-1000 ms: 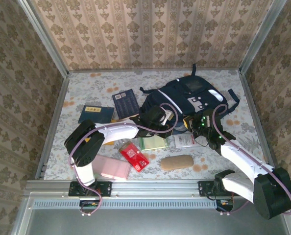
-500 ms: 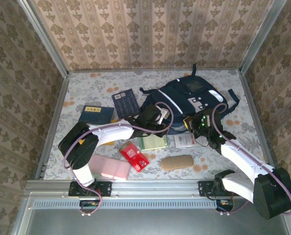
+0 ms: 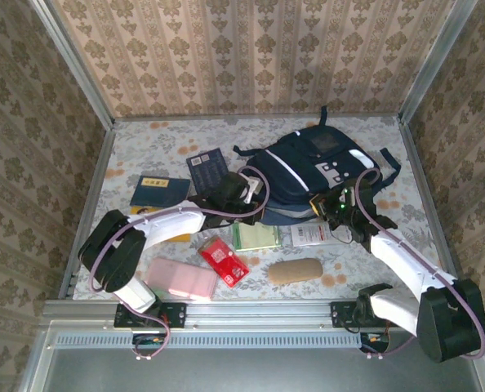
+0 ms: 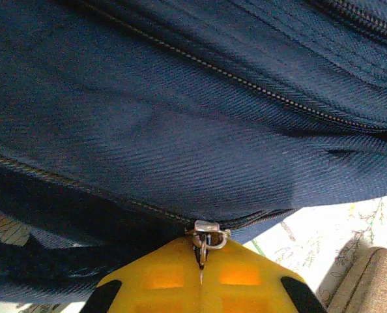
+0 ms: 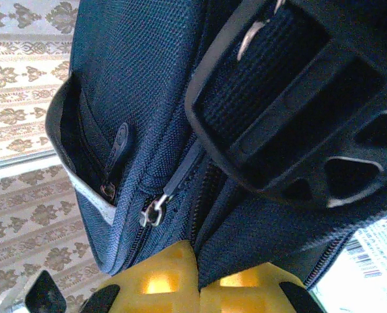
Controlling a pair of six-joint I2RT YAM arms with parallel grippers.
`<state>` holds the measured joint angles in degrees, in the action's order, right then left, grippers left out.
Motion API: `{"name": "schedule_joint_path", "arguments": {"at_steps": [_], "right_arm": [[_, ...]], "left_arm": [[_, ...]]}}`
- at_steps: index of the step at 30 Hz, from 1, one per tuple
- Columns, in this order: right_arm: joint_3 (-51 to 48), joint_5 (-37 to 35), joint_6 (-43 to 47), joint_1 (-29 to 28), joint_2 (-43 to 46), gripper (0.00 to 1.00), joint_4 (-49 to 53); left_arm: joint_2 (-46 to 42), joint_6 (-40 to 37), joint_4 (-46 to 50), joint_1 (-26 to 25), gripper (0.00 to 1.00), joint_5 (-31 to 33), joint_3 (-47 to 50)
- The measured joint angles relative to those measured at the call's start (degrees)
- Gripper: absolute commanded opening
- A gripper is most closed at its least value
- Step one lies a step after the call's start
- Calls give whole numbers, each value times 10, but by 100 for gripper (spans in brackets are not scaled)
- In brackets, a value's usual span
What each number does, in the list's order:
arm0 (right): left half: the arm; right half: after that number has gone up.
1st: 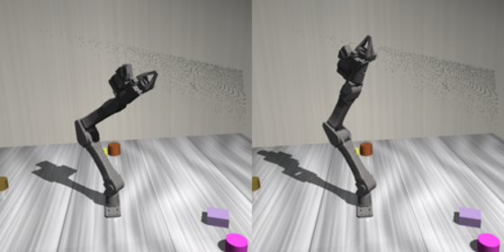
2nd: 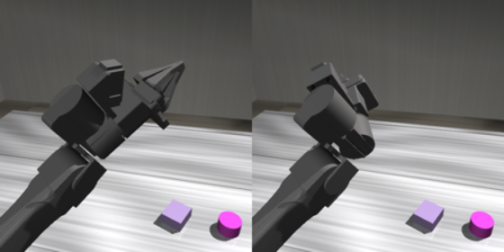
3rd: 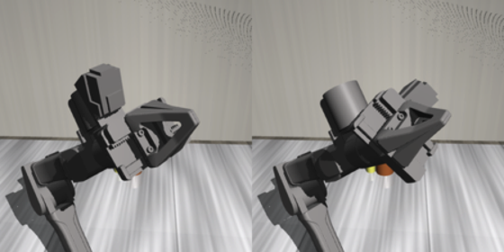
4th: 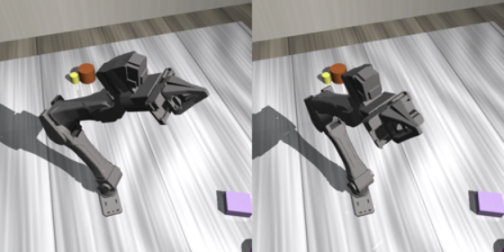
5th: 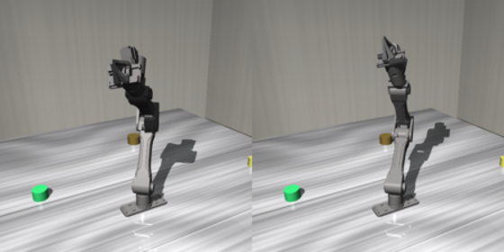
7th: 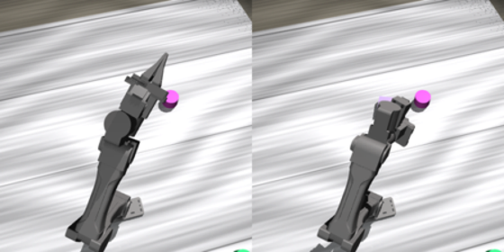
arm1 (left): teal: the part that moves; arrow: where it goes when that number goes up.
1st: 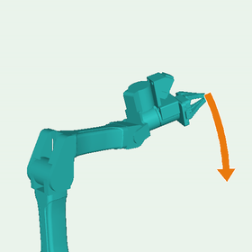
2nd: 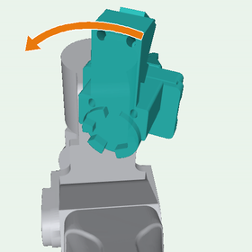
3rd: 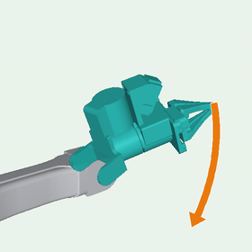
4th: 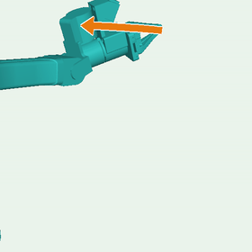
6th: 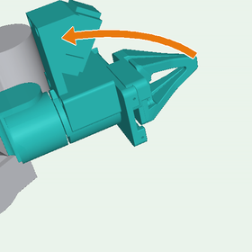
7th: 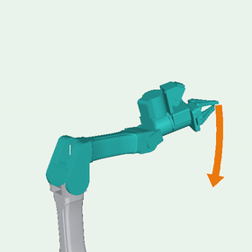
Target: Pack books, pencil case, and school supplies into a backpack
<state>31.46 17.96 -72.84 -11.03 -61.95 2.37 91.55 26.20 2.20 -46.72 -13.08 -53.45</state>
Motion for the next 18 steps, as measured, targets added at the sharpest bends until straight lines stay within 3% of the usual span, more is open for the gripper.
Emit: {"name": "schedule_joint_path", "arguments": {"at_steps": [8,11,18], "right_arm": [[53,21,77,18,-58,0,52],[85,21,110,21,-90,5,74],[203,11,190,33,-191,45,136]], "left_arm": [[-13,1,0,6,0,-6,6],[-13,3,1,3,0,-10,6],[-5,14,0,-17,0,-16,-5]]}}
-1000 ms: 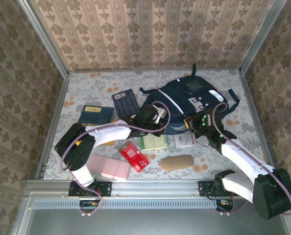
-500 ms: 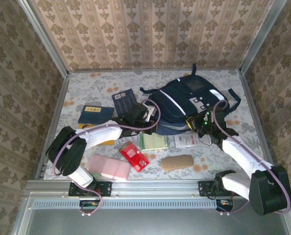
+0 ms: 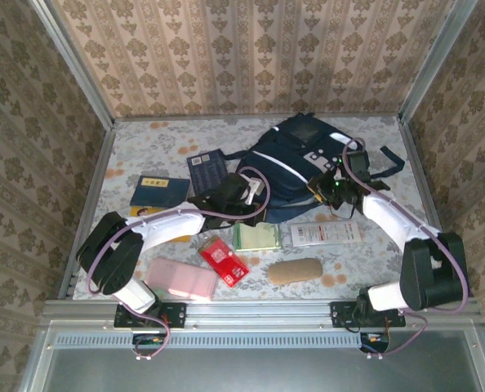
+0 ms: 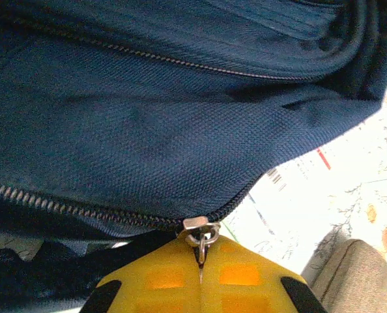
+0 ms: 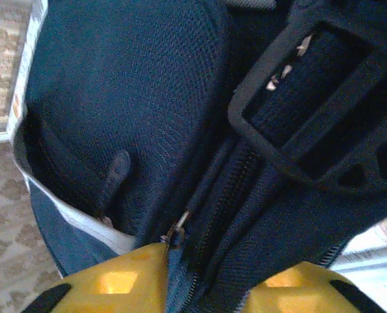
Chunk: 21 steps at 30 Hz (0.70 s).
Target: Pack books, pencil case, and school supplies into a backpack
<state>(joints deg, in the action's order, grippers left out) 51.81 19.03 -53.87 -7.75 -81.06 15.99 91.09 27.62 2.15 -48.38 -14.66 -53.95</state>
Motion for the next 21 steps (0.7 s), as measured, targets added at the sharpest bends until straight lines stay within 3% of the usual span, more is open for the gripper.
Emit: {"name": "schedule_joint_path", "arguments": {"at_steps": [2,6,11,15,21], "right_arm": [[34,-15,17,0,-19,52,25],[74,-57,28,0,-14,54,85],[38,-75,15,0,63,55,131],[-21,-61,-36,-16,139,57,126],[-80,-40,-163,-99,153,65,52]], "left_arm": [[14,3,0,-2,0,-5,-16],[47,11,1,-3,0,-15,-53],[70,17,5,-3,0,-26,-85],[76,21,5,-6,0,-32,-92],[76,24,7,-7,0,-32,-92]]}}
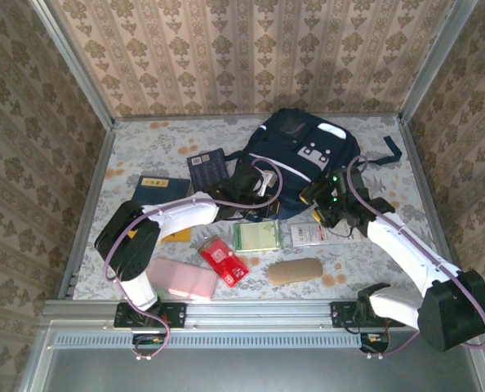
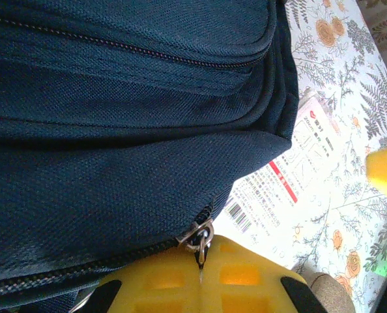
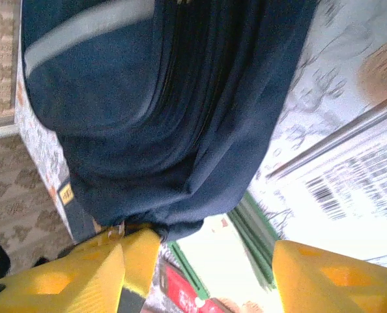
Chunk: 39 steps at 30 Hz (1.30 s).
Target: Pack books, pencil case, and school supplies into a backpack
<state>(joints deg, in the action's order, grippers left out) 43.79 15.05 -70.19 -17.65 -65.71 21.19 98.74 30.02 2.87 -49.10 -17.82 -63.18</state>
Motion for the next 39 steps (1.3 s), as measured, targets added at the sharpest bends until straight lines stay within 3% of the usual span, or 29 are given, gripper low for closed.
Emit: {"name": "schedule_joint_path", "arguments": {"at_steps": [6,12,14,18,20,29,39], "right_arm": [[-57,-9,-115,-30,-5,68,-123],[-81,-29,-175,-30,-59,64,-230],[-83,-33,-187,-30,-83,51,-263],[-87,-42,-204,-30,-115,11,-303],[-88,-48,-205,-29,-114,0,-303],[-87,-68,-161,10,-41,0,-239],[-77,-19,-104,60,-28,0,-192]], "left_arm": [[0,0,2,-2,0,1,0],[0,0,2,-7,0,3,0],[0,0,2,-7,0,3,0],[-1,0,2,-7,0,3,0],[-2,0,7,-7,0,5,0],[-28,0,9,-1,0,5,13],[-40,-5,-3,40,0,-6,43]]}}
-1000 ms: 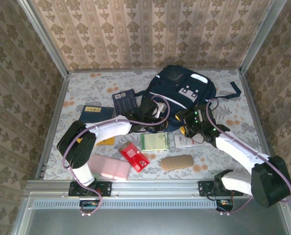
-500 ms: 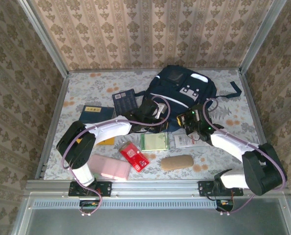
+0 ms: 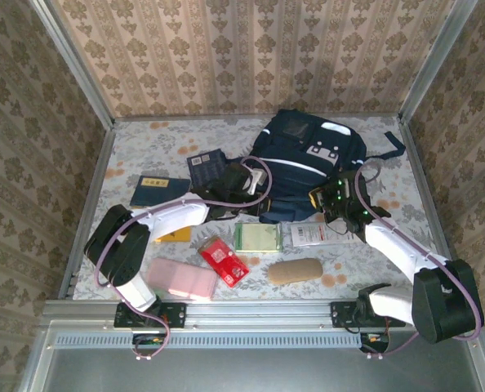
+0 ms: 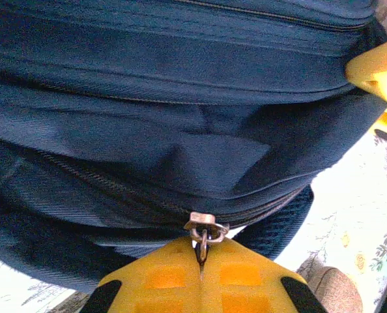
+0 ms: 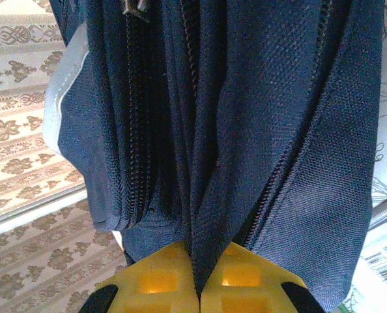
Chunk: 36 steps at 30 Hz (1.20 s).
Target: Pack books, pencil case, and school supplies into a backpack
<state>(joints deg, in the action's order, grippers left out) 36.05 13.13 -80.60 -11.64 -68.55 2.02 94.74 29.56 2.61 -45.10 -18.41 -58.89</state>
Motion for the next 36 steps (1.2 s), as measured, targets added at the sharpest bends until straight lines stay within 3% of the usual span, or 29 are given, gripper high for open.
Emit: {"name": "schedule_joint_path", "arguments": {"at_steps": [13,18,23,25,27,29,31,36], "right_arm": [[62,19,100,38,-38,0,83],[134,-3,169,39,-60,8,151],[147,-36,210,43,-53,0,184],[147,-37,219,45,-52,9,193],[147,-37,224,49,-51,35,198],[147,-40,234,56,-46,50,201],[146,-47,238,64,-38,56,201],[144,-47,228,66,-12,57,201]], "left_arm": [[-1,5,-32,36,0,-13,27],[-4,9,-38,7,0,-3,29],[-3,9,-37,-15,0,9,18],[-3,9,-37,-10,0,8,17],[-3,8,-37,-9,0,5,16],[-3,8,-36,-10,0,3,12],[-3,7,-35,-12,0,3,10],[4,7,-35,-14,0,1,10]]}}
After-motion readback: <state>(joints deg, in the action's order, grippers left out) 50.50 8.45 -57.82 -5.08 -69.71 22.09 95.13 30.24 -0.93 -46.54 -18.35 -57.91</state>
